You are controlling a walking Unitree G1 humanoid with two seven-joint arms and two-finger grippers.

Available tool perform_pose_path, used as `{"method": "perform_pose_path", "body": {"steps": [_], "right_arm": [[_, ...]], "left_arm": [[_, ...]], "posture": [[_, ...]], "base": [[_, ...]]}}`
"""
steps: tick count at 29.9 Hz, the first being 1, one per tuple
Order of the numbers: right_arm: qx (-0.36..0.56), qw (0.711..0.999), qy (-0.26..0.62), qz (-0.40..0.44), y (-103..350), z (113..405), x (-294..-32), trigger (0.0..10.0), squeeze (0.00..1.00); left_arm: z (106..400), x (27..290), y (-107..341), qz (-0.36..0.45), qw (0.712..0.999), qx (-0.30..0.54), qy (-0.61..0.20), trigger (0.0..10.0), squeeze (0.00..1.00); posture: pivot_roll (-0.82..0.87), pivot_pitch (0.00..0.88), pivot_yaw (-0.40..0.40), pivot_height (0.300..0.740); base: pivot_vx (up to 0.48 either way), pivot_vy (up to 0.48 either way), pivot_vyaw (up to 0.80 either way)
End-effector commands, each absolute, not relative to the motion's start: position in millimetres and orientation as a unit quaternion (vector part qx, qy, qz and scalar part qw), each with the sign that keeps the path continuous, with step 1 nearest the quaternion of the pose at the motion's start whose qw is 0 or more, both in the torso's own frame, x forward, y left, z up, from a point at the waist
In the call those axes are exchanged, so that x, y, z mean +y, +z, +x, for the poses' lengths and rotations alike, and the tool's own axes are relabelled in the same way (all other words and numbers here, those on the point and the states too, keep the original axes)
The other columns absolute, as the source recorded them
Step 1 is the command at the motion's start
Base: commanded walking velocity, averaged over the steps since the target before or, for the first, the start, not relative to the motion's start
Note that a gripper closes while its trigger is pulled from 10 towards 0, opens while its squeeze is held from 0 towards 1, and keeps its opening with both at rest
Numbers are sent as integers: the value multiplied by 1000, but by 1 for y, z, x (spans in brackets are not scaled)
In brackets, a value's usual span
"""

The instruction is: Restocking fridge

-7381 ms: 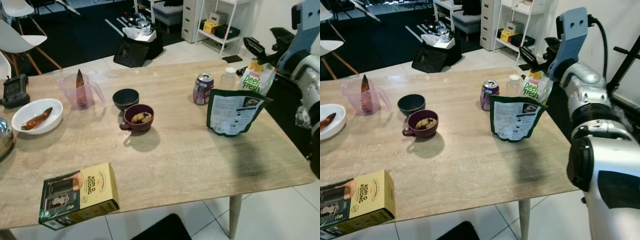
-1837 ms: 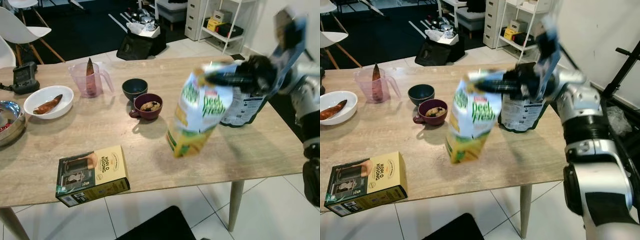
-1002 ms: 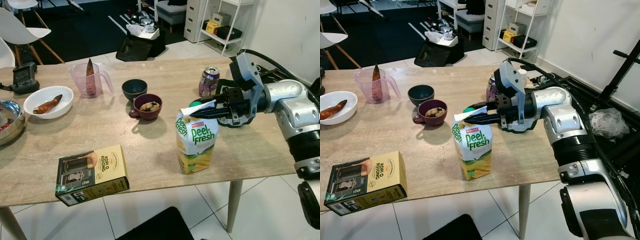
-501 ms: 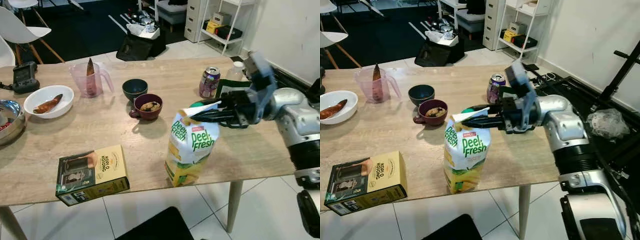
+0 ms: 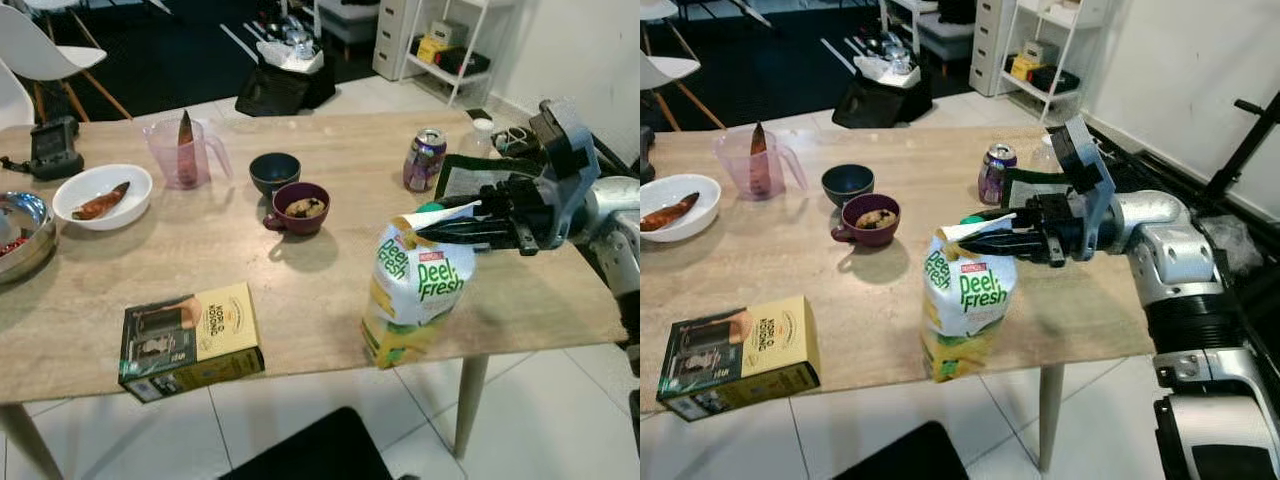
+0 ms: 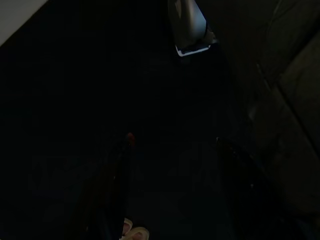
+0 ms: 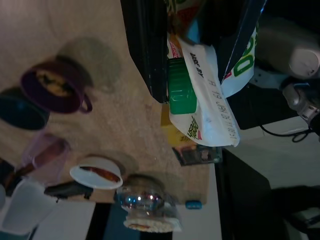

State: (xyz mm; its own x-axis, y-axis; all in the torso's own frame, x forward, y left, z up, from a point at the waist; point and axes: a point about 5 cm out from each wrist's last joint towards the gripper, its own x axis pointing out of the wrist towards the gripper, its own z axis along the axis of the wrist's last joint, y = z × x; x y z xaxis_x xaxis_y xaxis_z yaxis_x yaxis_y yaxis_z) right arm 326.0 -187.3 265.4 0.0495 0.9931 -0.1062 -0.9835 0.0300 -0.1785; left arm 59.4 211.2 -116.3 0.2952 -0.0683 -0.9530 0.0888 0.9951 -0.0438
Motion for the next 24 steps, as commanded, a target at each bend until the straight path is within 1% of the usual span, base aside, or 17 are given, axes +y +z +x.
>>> {"method": "perform_pose_path", "body": {"steps": [1, 2, 4, 5, 7, 8, 11, 12, 13, 15, 16, 17, 18, 20, 21, 23, 24], "right_arm": [[9, 746, 656, -117, 258, 326, -212, 10000, 0], [9, 746, 656, -117, 258, 326, -212, 10000, 0], [35, 766, 630, -126, 251, 326, -228, 10000, 0], [35, 766, 630, -126, 251, 326, -228, 10000, 0], [64, 785, 602, -134, 244, 324, -246, 10000, 0], [64, 785, 602, -134, 244, 324, -246, 10000, 0], [136, 822, 528, -166, 231, 321, -280, 10000, 0], [154, 828, 510, -175, 228, 321, -287, 10000, 0], [154, 828, 510, -175, 228, 321, -287, 10000, 0], [189, 847, 456, -199, 218, 320, -304, 10000, 0], [189, 847, 456, -199, 218, 320, -304, 10000, 0], [210, 862, 415, -203, 208, 317, -316, 10000, 0], [210, 862, 415, -203, 208, 317, -316, 10000, 0], [239, 879, 358, -206, 193, 313, -333, 10000, 0], [239, 879, 358, -206, 193, 313, -333, 10000, 0], [272, 894, 296, -198, 173, 306, -348, 10000, 0], [272, 894, 296, -198, 173, 306, -348, 10000, 0]], "left_arm": [[83, 195, -114, -1, 828, 556, -65, 10000, 0], [83, 195, -114, -1, 828, 556, -65, 10000, 0], [82, 195, -114, -1, 828, 557, -66, 10000, 0], [82, 195, -114, -1, 828, 557, -66, 10000, 0], [81, 194, -114, -1, 827, 558, -66, 10000, 0], [81, 194, -114, -1, 827, 558, -66, 10000, 0], [81, 195, -114, 1, 827, 559, -66, 10000, 0], [81, 195, -114, 1, 827, 559, -66, 10000, 0], [81, 195, -114, 1, 827, 559, -66, 10000, 0], [82, 197, -114, 0, 828, 557, -60, 10000, 0], [82, 197, -114, 0, 828, 557, -60, 10000, 0], [81, 197, -114, 0, 828, 557, -59, 10000, 0], [81, 197, -114, 0, 828, 557, -59, 10000, 0], [81, 198, -114, 2, 827, 558, -60, 10000, 0], [81, 198, -114, 2, 827, 558, -60, 10000, 0], [81, 198, -114, 2, 827, 559, -61, 10000, 0], [81, 198, -114, 2, 827, 559, -61, 10000, 0]], "posture": [[-2, 0, -71, 740], [-2, 0, -71, 740], [-4, 0, -72, 740], [-4, 0, -72, 740], [-6, 0, -72, 740], [-6, 0, -72, 740], [-13, 0, -74, 740], [-13, 0, -74, 740], [-13, 0, -74, 740], [-16, 0, -76, 740], [-16, 0, -76, 740], [-18, 0, -76, 740], [-18, 0, -76, 740], [-21, 0, -75, 740], [-21, 0, -75, 740], [-21, 0, -72, 740], [-21, 0, -72, 740]], "base": [[-382, 0, 0], [-382, 0, 0], [-382, 0, 0], [-382, 0, 0], [-382, 0, 0], [-382, 0, 0], [-351, 0, 0], [0, 0, 0], [0, 0, 0], [0, 0, 0], [0, 0, 0], [0, 0, 0], [0, 0, 0], [0, 0, 0], [0, 0, 0], [0, 0, 0], [0, 0, 0]]}}
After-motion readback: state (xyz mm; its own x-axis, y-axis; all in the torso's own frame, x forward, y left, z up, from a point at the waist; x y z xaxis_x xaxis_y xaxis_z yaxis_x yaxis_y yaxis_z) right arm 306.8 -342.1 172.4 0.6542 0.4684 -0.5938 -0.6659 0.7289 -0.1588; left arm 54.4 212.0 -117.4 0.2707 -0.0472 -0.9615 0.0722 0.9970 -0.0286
